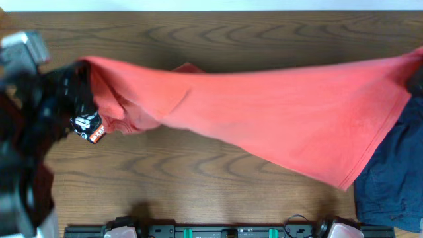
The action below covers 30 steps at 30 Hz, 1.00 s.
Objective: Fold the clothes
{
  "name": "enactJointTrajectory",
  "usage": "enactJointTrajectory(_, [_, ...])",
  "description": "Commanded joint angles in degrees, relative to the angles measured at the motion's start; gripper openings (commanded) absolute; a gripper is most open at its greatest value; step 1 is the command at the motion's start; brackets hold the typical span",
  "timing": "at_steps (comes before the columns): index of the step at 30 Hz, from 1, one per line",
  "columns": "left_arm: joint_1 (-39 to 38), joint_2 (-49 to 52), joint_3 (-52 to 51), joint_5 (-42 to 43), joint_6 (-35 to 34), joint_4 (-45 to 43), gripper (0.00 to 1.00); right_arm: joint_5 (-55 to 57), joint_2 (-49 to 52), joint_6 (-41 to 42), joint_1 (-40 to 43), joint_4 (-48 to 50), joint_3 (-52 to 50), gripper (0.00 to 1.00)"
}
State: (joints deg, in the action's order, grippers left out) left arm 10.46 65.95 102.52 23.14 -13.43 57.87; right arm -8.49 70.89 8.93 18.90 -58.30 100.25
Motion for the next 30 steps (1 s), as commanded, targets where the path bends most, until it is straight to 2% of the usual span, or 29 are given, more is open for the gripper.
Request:
enactJointTrajectory(1, [0.0, 7.9, 0.1, -1.6, 0.8, -2.3, 0.06, -2.1, 7.9, -2.4, 0.6, 0.7, -0.2, 0.01])
enactJointTrajectory(4, [-1.1, 15.3, 0.1, -1.6, 0.8, -7.8, 0.06, -2.7, 14.5, -2.2, -0.5, 4.8, -0.2, 0.01])
enactJointTrajectory(11, [-3.1, 30.9, 2.7, 1.0, -1.1, -26.5, 0.06, -2.7, 25.3, 2.2, -3.9, 27.2, 0.1, 0.01])
enactJointTrajectory(15, [-3.1, 34.1, 11.2, 3.4, -4.9, -32.9, 0.06, -2.6, 25.0, 6.3, -4.4, 35.4, 3.0, 0.01])
enactJointTrajectory(19, [-2.9, 34.0, 22.1, 3.2, -4.9, -37.6, 0.06, -0.7, 24.6, 7.2, -4.2, 35.8, 11.9, 0.01])
enactJointTrajectory(22, [-2.1, 34.0, 30.6, 3.0, -5.3, -37.0, 0.06, 2.7, 24.6, 7.1, -4.1, 32.0, 18.9, 0.01])
enactJointTrajectory(24, [-1.5, 33.9, 34.8, 3.5, -6.4, -33.3, 0.06, 3.3, 24.6, 6.1, -4.1, 28.2, 22.2, 0.01])
enactJointTrajectory(27, [-1.5, 33.2, 36.5, 3.5, -6.3, -23.2, 0.06, 6.1, 24.6, 4.5, -4.1, 20.1, 23.8, 0.01])
enactJointTrajectory(30, [-1.5, 33.0, 36.5, 3.4, -4.2, -7.2, 0.06, 10.4, 25.1, 3.2, -4.1, 9.8, 23.4, 0.01])
